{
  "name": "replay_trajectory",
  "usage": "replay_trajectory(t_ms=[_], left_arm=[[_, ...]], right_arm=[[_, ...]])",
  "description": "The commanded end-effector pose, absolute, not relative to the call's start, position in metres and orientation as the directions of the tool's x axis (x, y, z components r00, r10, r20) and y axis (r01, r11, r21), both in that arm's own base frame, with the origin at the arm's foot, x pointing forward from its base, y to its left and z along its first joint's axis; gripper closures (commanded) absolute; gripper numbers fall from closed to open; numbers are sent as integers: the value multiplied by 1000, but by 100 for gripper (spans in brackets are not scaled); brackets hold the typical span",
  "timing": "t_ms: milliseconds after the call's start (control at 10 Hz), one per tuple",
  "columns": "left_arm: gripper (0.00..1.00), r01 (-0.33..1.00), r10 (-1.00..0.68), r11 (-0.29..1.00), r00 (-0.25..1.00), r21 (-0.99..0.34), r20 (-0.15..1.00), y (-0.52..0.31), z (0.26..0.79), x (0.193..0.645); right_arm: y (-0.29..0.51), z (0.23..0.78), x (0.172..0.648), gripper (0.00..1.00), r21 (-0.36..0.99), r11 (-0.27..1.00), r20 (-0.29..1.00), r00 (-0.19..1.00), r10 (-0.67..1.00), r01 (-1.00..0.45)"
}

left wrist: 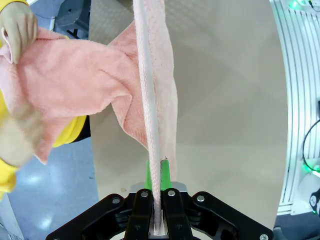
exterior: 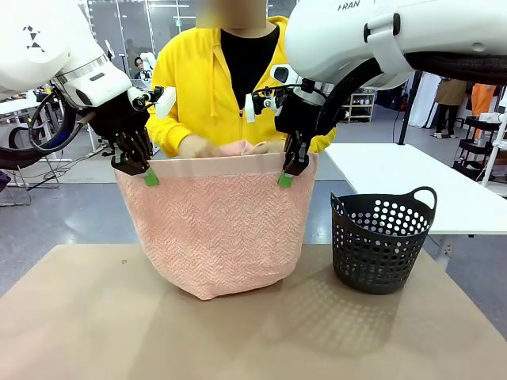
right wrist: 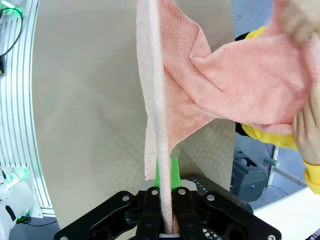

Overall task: Fold the towel.
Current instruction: Release the end of the 100 cm Hotel Towel you were holding and grab the top end of the folded side.

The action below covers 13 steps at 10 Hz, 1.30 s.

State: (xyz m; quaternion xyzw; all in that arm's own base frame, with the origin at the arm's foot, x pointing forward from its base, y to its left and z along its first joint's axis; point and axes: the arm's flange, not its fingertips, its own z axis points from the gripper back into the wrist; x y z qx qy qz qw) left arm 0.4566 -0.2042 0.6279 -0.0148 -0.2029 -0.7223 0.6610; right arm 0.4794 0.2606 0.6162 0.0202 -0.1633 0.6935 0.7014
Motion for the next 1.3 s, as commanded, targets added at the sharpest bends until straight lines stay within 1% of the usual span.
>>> replay_trajectory(t_ms=[0, 1200], left_arm=[[100, 960, -949, -42, -125, 276, 289, -202, 629, 457], [100, 960, -949, -42, -125, 276, 289, -202, 629, 457]], right_arm=[[260, 616, 480, 100, -197, 39, 257, -14, 966, -980], [260, 616, 480, 100, -197, 39, 257, -14, 966, -980]])
